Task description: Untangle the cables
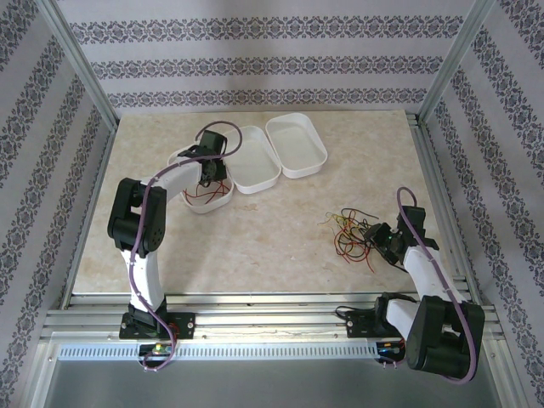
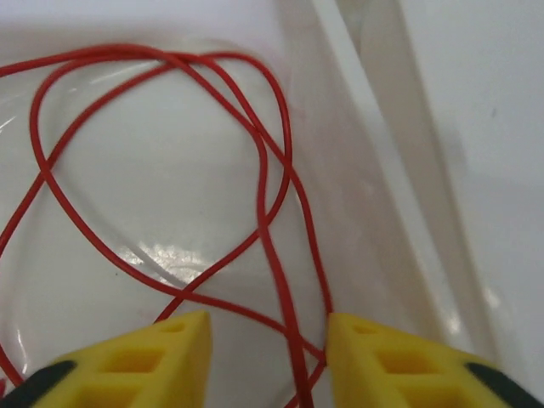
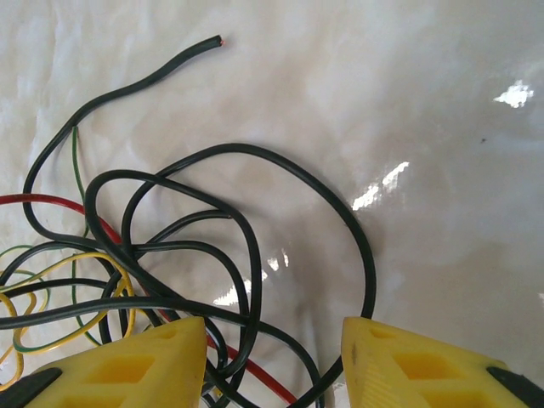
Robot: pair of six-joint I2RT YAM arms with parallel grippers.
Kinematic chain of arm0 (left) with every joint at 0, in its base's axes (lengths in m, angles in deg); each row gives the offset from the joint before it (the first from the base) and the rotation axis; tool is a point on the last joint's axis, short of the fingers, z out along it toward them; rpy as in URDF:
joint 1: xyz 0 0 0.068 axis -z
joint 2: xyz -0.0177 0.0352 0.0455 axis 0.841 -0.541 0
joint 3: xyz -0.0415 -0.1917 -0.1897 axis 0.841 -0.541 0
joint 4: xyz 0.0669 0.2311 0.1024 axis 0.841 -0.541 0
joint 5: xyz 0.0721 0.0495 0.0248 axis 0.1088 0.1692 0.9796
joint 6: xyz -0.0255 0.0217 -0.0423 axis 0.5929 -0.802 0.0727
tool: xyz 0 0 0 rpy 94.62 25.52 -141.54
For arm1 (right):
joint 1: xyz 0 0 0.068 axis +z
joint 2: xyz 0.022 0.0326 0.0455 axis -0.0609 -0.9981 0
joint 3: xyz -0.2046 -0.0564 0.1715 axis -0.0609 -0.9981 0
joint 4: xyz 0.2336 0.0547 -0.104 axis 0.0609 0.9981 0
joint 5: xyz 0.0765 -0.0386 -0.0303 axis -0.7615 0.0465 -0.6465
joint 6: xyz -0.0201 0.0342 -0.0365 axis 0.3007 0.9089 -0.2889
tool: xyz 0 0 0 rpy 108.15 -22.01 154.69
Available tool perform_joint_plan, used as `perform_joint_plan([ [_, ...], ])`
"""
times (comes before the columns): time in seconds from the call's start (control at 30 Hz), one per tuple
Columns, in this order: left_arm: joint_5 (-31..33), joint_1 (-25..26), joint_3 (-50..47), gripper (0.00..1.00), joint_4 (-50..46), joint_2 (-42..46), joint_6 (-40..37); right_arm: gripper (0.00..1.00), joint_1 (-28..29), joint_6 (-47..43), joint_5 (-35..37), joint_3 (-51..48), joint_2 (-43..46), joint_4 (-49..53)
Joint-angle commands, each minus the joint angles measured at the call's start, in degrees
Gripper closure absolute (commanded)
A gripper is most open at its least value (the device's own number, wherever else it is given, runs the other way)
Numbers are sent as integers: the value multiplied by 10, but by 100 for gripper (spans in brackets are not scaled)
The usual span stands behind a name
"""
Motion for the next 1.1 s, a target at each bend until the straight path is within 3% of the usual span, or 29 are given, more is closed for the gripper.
perform_joint_plan([
  [0.0,-7,5,-7,46,1,51,8,53,-5,-8,-8,-1,11,6],
  [0.33,-5,30,-22,25,19,154,-6,53,-6,-15,-1,15,55,46],
  [0.43,-39,49,-25,23,40,172,-27,53,-6,-18,-1,18,66,55],
  [0.53,-116,77,-50,22,112,178,-33,53,-6,-21,-1,22,72,64],
  [0.6,-171,108,-62,22,170,165,-36,52,-6,-24,-3,25,71,66],
  [0.77,-237,203,-40,23,222,87,-61,52,-5,-28,-19,28,56,65],
  [0.9,-305,267,-35,25,320,30,-73,53,-2,-32,-26,29,30,64],
  [1.07,-319,322,21,31,330,-30,-119,55,7,-29,-39,31,3,52],
])
